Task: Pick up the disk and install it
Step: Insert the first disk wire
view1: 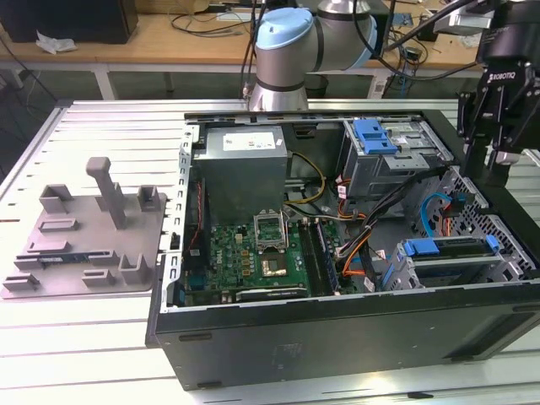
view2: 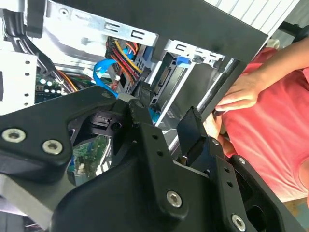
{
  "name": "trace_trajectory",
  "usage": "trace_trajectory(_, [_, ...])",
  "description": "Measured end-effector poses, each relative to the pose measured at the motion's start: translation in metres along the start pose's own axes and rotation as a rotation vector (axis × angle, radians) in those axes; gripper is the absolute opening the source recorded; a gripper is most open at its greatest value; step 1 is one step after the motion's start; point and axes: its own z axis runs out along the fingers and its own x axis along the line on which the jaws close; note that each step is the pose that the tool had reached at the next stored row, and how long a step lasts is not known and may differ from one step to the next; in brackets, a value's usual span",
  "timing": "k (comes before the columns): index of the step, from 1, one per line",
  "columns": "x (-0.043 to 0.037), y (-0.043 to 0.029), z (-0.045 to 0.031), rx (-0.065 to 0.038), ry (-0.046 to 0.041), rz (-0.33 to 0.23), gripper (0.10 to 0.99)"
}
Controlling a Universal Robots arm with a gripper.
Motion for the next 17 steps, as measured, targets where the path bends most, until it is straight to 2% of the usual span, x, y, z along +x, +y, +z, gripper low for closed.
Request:
trace_trajectory(3, [-0.0013, -0.0026, 0.0015, -0.018, -0.0023, 0.031, 0.502])
trace_trajectory(6, [-0.0032, -0.0042, 0.0023, -0.031, -0.0035, 0.054, 0.502])
trace_trajectory(13, [-0.0176, -0.0029, -0.0028, -0.027, -0.0043, 0.06, 0.502])
trace_trajectory(17, [-0.02, -0.0032, 0.0005, -0.025, -0.0043, 0.066, 0.502])
